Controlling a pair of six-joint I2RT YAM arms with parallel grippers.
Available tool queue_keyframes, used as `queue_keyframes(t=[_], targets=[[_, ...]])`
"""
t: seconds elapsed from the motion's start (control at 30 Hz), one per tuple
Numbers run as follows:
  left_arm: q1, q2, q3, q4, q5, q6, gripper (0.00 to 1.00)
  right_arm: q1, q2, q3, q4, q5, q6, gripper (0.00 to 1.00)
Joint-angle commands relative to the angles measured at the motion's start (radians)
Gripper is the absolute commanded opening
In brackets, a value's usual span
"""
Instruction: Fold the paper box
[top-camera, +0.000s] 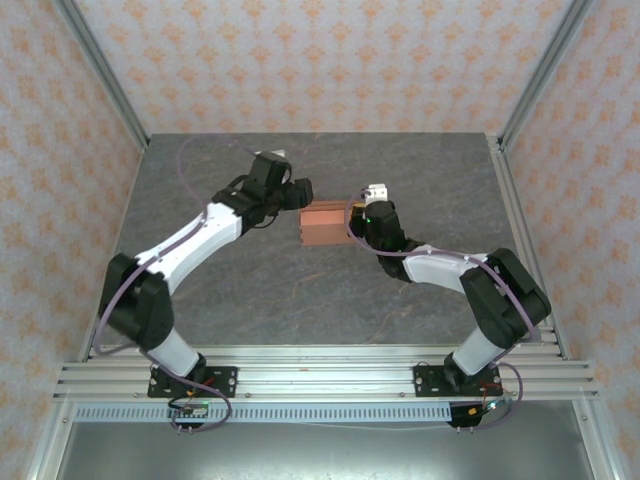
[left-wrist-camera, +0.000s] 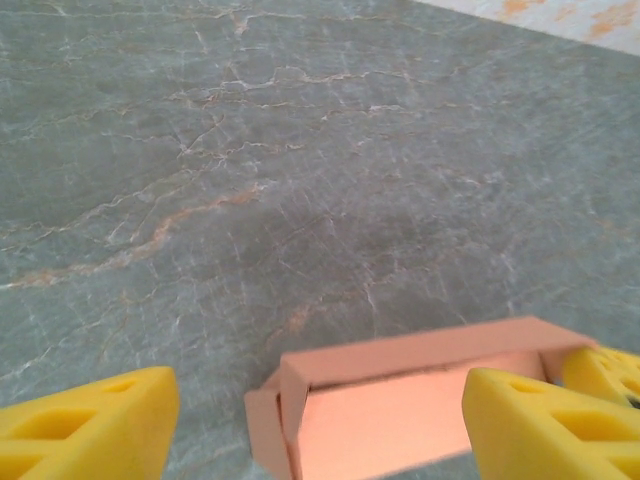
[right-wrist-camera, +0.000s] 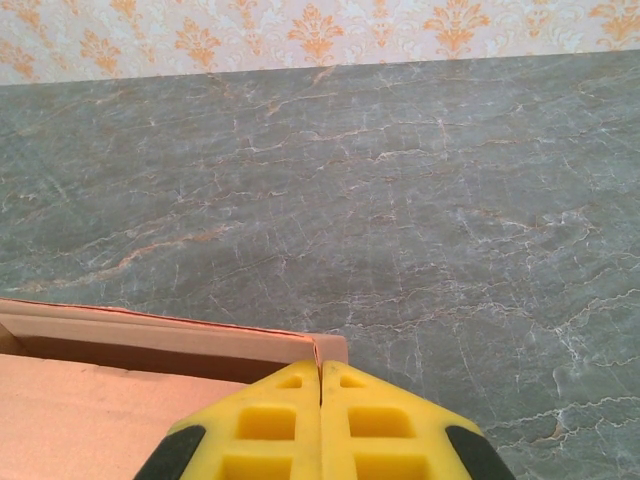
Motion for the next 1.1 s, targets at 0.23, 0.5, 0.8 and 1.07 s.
queue_keyframes(t=[0.23, 0.5, 0.8, 1.07], targets=[[-0.061, 0.16, 0.155, -0.12, -0.183, 0.05, 0.63, 0.01, 0.028, -0.05, -0.157, -0.043, -0.009, 0.0], [-0.07, 0.202, 0.16, -0.134, -0.19, 0.06, 0.55, 0.01, 0.03, -0.051, -0.158, -0.044, -0.006, 0.0], [-0.099, 0.213, 0.13, -0.134, -0.211, 0.066, 0.55, 0.01, 0.033, -0.052, -0.158, -0.04, -0.008, 0.0], [-0.104, 0.213, 0.068, -0.113, -0.23, 0.04, 0.54, 0.01, 0.023, -0.055, -0.163, -0.048, 0.006, 0.0]])
